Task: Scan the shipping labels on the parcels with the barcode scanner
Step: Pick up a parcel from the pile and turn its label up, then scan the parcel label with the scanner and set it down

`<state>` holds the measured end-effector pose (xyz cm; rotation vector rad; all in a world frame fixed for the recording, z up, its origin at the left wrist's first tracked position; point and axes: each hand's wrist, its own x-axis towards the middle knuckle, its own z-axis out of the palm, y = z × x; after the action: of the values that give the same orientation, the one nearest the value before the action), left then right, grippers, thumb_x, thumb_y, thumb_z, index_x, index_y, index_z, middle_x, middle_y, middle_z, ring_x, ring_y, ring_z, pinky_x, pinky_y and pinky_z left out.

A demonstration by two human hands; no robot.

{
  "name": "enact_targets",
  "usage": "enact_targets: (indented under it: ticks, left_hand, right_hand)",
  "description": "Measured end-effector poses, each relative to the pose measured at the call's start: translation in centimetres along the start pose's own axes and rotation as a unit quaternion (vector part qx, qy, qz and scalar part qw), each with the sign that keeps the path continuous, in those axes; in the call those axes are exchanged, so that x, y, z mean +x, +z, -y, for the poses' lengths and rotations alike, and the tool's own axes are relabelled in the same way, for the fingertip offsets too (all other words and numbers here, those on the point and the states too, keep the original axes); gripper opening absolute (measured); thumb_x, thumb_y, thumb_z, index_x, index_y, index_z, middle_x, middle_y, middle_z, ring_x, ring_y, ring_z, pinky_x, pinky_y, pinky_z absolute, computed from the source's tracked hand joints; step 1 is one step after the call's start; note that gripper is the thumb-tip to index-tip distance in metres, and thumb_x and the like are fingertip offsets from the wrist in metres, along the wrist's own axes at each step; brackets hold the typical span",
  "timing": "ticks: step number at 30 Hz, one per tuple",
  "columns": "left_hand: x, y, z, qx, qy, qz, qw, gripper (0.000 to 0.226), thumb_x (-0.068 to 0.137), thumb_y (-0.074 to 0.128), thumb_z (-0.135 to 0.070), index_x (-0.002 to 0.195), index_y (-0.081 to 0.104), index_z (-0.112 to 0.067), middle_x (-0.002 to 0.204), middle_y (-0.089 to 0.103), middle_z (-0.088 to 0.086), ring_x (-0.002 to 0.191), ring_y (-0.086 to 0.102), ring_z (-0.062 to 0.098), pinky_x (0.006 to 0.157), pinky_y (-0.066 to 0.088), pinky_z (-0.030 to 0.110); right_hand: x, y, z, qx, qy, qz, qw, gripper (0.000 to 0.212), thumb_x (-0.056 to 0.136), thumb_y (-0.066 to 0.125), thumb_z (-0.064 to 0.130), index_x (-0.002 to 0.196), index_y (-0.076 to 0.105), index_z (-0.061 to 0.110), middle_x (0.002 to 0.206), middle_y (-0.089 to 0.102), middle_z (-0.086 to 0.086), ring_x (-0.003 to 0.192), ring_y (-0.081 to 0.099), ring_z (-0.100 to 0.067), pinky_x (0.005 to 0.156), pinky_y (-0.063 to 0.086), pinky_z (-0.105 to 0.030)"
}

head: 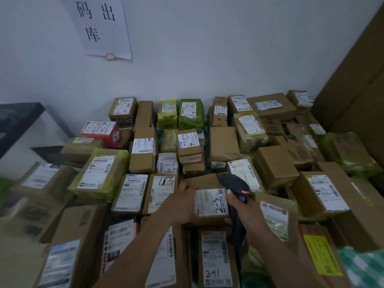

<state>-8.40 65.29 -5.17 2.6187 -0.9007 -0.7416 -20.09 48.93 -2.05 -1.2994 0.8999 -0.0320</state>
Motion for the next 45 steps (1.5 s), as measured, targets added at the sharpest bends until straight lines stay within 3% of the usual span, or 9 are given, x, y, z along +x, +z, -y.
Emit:
enact_targets:
  ticks: [3,10,15,17,24,30,35,41,45]
  left_hand:
    - [0.7,-0.3,0.0,0.02,0.02,-0.018,0.999,0.108,0.065,0.076,-0.067,0.149,0.023,-0.026,0.142,0.031,0.001,0.12,0.048,0.019,0.093,0.045,0.034]
    - [0.9,-0.4,0.6,-0.087,0.032,0.09,0.992,0.08,0.067,0.078,-0.062,0.134,0.046,-0.032,0.133,0.054,-0.006,0.111,0.056,0.013,0.094,0.052,0.038]
    - [1.9,0.8,0.7,0.043,-0.008,-0.029,0.999,0.114,0.068,0.073,-0.07,0.153,0.015,-0.021,0.152,0.028,0.006,0.127,0.047,0.024,0.092,0.047,0.037]
    - [2.3,1.2,0.6,0.088,-0.016,-0.036,0.995,0.115,0.067,0.076,-0.066,0.153,0.016,-0.018,0.154,0.026,0.007,0.13,0.044,0.025,0.094,0.047,0.038]
    - [3.2,1.9,0.0,0.228,0.006,-0.021,0.973,0.06,0.082,0.071,-0.045,0.13,0.051,-0.015,0.136,0.049,0.012,0.122,0.046,0.03,0.097,0.041,0.04]
    - [4.2,-0.2,0.6,0.092,-0.004,-0.128,0.987,0.043,0.091,0.062,-0.039,0.126,0.054,-0.017,0.14,0.044,0.006,0.122,0.047,0.022,0.092,0.043,0.03]
    - [7.7,-4.1,1.7,0.02,-0.069,-0.189,0.979,0.058,0.092,0.06,-0.039,0.144,0.043,-0.019,0.145,0.039,0.006,0.131,0.04,0.023,0.1,0.042,0.035]
    - [13.9,-5.6,1.4,0.026,-0.151,-0.244,0.958,0.1,0.08,0.061,-0.069,0.151,0.025,-0.008,0.146,0.036,0.011,0.132,0.039,0.026,0.102,0.04,0.034]
    - [17.2,-4.4,0.6,-0.059,-0.256,-0.246,0.933,0.123,0.067,0.067,-0.077,0.15,0.017,-0.002,0.145,0.036,0.013,0.131,0.041,0.028,0.103,0.041,0.037]
  right_hand:
    - [-0.1,0.3,0.0,0.007,-0.016,-0.029,0.999,0.019,0.087,0.07,0.035,0.098,0.066,0.021,0.1,0.071,-0.006,0.096,0.066,-0.027,0.068,0.059,-0.037]
    - [-0.5,-0.4,0.4,0.029,-0.041,-0.114,0.992,0.03,0.086,0.07,0.039,0.093,0.069,0.01,0.09,0.072,-0.015,0.082,0.068,-0.03,0.056,0.053,-0.032]
    - [-1.1,-0.4,0.5,0.045,-0.05,-0.117,0.991,0.032,0.089,0.067,0.035,0.094,0.067,0.003,0.088,0.072,-0.014,0.078,0.069,-0.028,0.055,0.05,-0.028]
    - [-1.0,-0.2,0.4,0.039,-0.057,-0.114,0.991,0.034,0.088,0.068,0.034,0.094,0.067,0.0,0.086,0.071,-0.015,0.07,0.067,-0.026,0.054,0.051,-0.028]
    - [-0.2,1.3,0.7,-0.022,-0.088,-0.075,0.993,0.04,0.088,0.069,0.036,0.091,0.065,-0.004,0.071,0.068,-0.014,0.049,0.061,-0.019,0.049,0.053,-0.03]
    - [2.1,3.1,4.9,-0.088,-0.132,-0.016,0.987,0.042,0.09,0.065,0.037,0.085,0.063,-0.004,0.062,0.064,-0.009,0.046,0.057,-0.017,0.045,0.049,-0.025]
    - [6.2,4.5,9.2,-0.081,-0.147,0.009,0.986,0.029,0.089,0.067,0.035,0.091,0.064,0.006,0.07,0.067,-0.008,0.045,0.057,-0.014,0.044,0.049,-0.026]
    - [11.6,4.1,11.6,-0.074,-0.117,0.033,0.99,0.032,0.091,0.065,0.033,0.077,0.058,0.005,0.055,0.057,-0.008,0.038,0.052,-0.011,0.039,0.044,-0.02]
    - [14.4,3.4,11.3,-0.072,-0.096,0.049,0.992,0.033,0.089,0.068,0.034,0.077,0.059,0.005,0.054,0.057,-0.01,0.043,0.054,-0.017,0.045,0.045,-0.026]
